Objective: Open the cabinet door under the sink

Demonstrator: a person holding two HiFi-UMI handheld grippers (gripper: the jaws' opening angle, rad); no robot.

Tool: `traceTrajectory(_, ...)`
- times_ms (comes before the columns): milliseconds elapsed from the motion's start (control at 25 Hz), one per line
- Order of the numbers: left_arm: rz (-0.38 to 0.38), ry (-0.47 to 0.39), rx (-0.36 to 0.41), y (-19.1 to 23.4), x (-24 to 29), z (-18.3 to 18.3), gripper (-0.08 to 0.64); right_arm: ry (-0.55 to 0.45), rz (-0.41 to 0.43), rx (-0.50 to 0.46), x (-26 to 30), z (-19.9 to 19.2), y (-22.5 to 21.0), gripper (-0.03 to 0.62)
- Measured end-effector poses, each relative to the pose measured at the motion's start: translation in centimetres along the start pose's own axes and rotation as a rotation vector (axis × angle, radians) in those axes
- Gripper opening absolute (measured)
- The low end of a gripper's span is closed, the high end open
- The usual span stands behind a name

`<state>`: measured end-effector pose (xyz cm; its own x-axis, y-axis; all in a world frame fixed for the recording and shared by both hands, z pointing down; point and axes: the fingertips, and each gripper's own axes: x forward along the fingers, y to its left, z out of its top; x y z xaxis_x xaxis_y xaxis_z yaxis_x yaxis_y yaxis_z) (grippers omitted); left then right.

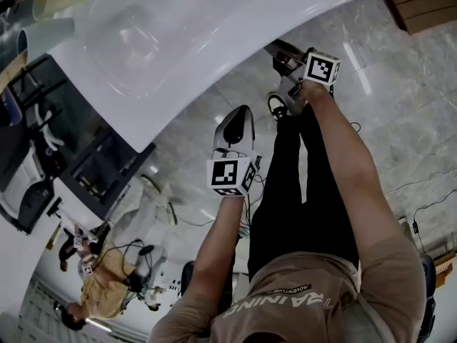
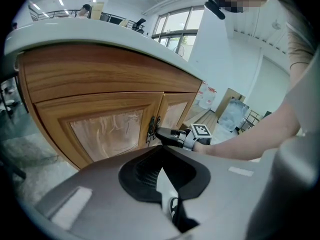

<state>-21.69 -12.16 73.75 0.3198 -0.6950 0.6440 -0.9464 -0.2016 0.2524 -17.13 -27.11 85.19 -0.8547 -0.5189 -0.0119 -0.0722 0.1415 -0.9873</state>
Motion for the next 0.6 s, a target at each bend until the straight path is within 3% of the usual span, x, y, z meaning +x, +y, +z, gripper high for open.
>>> traceTrajectory(280,-0.012,0.002,0.011,0.1,-0.4,0.1,0.017,-0.005,-0.019,0.024,-1.8,-0.7,0.1,0.086)
traceTrajectory(600,-0.059,-0.027,0.043,-0.6,-0.9,1.9,0.017,0.085,-0.107,-0.011,-4.7,-1.7,-0.4,0.084)
